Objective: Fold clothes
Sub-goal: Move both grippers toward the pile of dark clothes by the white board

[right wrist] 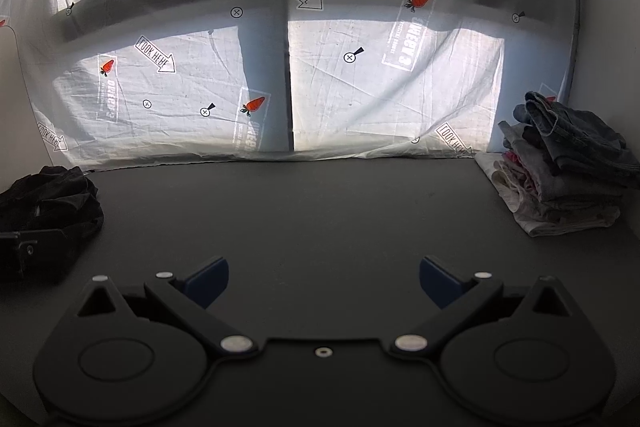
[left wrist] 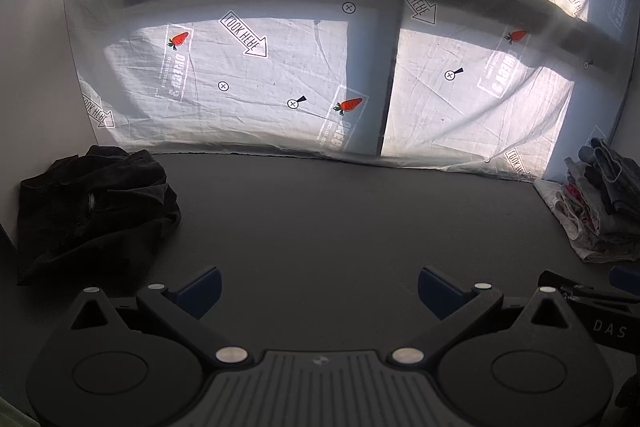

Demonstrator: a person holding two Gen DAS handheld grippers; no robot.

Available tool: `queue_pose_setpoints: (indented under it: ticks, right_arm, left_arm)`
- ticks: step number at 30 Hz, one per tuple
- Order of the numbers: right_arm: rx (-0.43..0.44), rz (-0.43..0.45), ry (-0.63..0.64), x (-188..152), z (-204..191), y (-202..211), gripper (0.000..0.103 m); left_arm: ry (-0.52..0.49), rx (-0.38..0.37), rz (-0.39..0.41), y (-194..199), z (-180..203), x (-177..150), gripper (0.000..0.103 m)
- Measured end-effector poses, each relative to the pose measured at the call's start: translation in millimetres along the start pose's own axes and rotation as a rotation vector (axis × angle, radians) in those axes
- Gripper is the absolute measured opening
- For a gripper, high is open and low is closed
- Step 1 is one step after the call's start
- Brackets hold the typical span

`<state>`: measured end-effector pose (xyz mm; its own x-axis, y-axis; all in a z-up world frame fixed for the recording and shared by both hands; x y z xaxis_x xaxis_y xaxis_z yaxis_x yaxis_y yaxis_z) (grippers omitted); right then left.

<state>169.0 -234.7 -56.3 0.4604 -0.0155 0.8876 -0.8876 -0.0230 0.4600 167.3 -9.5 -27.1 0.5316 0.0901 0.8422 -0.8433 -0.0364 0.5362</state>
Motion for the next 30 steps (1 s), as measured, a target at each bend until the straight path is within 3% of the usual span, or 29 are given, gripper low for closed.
queue_pose_setpoints:
  ticks: [8,14,24,30]
  right_arm:
    - [0.087,-0.028,0.024,33,-15,-75,0.103]
    - [0.152,-0.060,0.060,37,-46,-118,0.103]
    - [0.211,-0.055,0.131,47,-160,-181,0.102]
    - [0.308,-0.065,0.201,60,-245,-227,0.088]
  left_arm:
    - [0.101,0.169,-0.046,-42,-36,23,0.103]
    - [0.236,0.282,-0.099,-58,-102,13,0.103]
    - [0.458,0.387,-0.106,-106,-247,15,0.103]
    - [0.549,0.510,-0.107,-134,-347,8,0.102]
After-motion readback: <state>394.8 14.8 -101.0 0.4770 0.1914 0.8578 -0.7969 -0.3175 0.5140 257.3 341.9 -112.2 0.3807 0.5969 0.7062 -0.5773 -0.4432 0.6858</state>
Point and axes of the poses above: each gripper's, at about its wrist camera, not at the fingertips, and y roughly against the way its jaws point, z to its right, x to its top, the point moved 3 cm from there along -y, roughly the way its jaws point, and after that the axes turned 4 degrees about z, right-handed, at the moved point
